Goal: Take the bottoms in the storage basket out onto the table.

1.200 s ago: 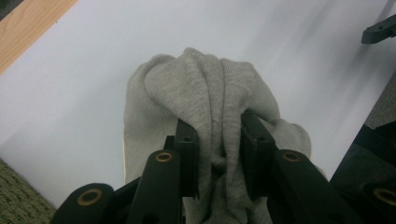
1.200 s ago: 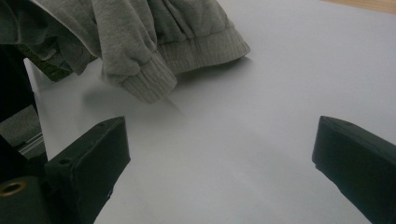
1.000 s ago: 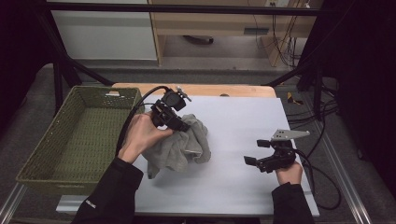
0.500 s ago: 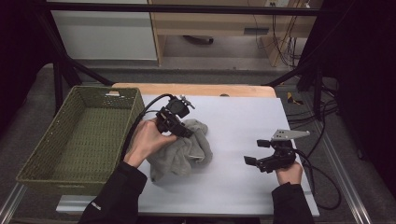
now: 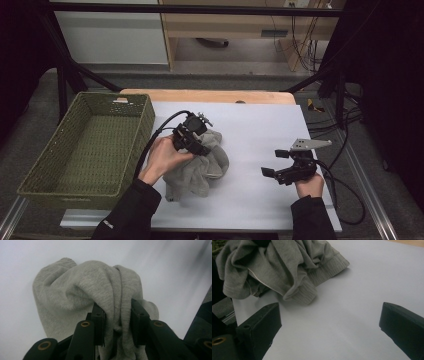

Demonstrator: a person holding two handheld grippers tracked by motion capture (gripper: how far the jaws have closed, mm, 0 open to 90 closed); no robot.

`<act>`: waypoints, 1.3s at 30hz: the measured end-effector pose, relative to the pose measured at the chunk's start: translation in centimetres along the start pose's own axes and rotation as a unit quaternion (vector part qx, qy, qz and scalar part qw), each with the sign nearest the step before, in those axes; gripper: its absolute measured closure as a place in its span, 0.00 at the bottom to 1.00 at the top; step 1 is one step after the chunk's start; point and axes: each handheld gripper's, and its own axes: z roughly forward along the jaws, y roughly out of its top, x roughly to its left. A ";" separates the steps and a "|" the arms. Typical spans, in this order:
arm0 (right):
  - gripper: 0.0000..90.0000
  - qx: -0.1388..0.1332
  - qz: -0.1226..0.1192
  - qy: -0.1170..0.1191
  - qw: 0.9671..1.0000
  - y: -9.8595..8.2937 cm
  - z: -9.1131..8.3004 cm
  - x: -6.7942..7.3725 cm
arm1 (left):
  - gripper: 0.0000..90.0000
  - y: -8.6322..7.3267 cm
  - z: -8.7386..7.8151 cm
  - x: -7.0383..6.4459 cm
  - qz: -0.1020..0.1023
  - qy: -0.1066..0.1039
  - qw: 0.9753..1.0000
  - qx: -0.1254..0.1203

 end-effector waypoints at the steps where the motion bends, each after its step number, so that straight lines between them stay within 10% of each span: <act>1: 0.05 0.000 0.000 0.000 1.000 0.0 0.0 0.0 | 0.77 -0.1 0.2 0.0 0.000 -0.001 1.000 0.001; 26: 0.05 0.000 0.000 0.000 1.000 0.0 0.0 0.0 | 0.69 -1.5 4.5 -1.3 0.014 0.005 1.000 0.018; 39: 0.05 0.000 0.000 0.001 1.000 0.0 0.0 0.0 | 0.21 -2.1 4.3 -1.7 0.015 0.027 0.999 0.015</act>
